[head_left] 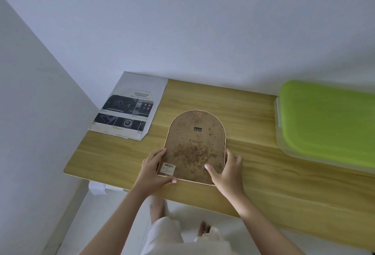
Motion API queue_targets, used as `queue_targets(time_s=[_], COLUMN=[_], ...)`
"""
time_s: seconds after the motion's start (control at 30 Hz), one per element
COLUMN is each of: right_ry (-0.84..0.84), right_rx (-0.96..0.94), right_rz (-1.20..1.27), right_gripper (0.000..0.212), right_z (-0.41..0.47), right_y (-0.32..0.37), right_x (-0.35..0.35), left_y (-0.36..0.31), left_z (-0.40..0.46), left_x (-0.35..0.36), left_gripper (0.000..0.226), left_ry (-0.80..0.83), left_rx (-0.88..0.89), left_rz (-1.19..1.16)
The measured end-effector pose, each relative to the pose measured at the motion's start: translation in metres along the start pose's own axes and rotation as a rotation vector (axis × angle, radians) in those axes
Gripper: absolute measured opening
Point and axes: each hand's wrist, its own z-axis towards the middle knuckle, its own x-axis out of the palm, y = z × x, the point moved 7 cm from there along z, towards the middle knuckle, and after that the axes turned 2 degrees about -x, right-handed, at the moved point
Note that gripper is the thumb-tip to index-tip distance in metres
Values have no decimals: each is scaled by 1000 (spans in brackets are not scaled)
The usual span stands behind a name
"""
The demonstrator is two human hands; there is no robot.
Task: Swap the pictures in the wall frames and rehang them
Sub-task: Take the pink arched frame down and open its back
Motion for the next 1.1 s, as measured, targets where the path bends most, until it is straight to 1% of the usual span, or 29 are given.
queue_targets(time_s=[0.1,0.23,0.33,0.47,0.63,0.83,1.03,1.1], right_ry=[-33,-7,112,313,394,415,489,508], right_rx=[-68,-162,-216,-203,-218,-154,60,97], right_rz=[-65,-147,-245,-391,-546,-577,-405,-411], right_gripper=[80,72,74,71,66,72,73,73], right_z=[21,73,110,140,149,153,165,167], right_y=[16,50,68,74,77,78,79,81], right_x=[-6,-4,8,24,31,35,35,37], left_y=[1,0,0,2,2,3,3,4], left_z=[0,0,0,1,0,0,0,0], left_x=[1,0,0,0,-1,-1,3,5], left_gripper=[113,112,112,111,110,110,110,110], left_ry=[-11,-37,-47,-51,-63,-64,-45,-37], left_rx=[17,26,33,41,43,49,41,40], left_rz=[-5,-14,-13,-11,-23,-12,27,58])
